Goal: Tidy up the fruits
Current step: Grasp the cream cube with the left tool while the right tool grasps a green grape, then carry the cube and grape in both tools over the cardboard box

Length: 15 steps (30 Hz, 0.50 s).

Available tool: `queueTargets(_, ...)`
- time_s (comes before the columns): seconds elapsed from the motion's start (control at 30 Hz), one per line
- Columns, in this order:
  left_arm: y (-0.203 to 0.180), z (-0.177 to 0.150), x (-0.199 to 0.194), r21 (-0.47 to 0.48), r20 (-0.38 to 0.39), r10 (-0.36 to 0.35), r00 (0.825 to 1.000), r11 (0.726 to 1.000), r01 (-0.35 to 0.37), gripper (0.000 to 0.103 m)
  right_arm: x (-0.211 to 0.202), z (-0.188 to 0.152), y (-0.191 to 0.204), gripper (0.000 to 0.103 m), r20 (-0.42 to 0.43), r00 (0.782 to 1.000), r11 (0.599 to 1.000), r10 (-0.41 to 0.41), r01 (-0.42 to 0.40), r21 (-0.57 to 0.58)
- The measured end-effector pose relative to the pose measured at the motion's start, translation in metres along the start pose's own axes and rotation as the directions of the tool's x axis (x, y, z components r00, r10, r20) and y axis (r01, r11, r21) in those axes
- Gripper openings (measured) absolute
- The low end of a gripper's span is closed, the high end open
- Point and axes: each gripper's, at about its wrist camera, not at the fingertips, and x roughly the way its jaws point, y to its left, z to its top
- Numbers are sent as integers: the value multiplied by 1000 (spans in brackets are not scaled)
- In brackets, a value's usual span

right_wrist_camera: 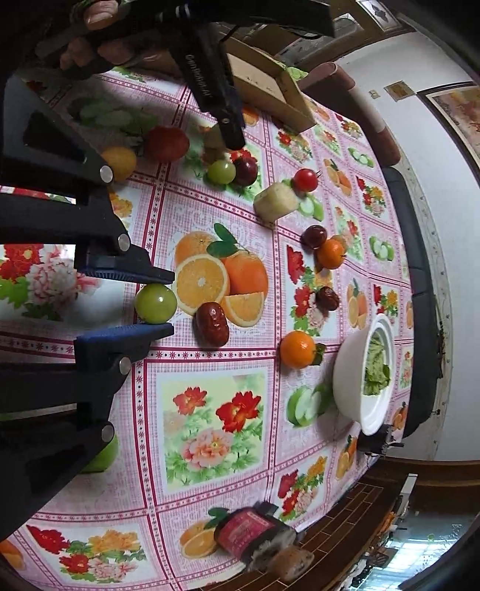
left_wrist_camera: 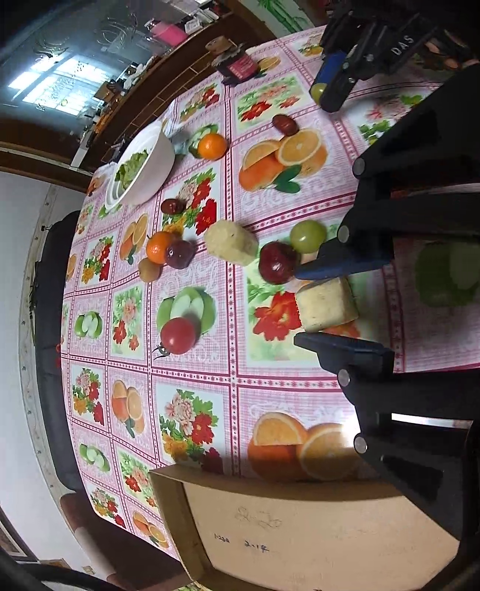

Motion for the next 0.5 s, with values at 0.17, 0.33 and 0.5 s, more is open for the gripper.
queueTargets(0.17, 3, -6, -19, -2, 17, -1, 1000, 1000, 1, 26, -12, -3, 2, 22, 17, 1000, 1000, 16, -16, 2)
queueTargets(0.33, 0, -7, -41, 18, 51, 18, 999, 1000, -19, 26, -22, -4, 8, 22, 28, 999, 1000, 28, -28, -8)
queueTargets(0.5, 1, -8, -61, 21, 86, 49, 995, 998, -51, 26, -32, -1, 19, 22, 45, 998, 999, 45, -44, -26)
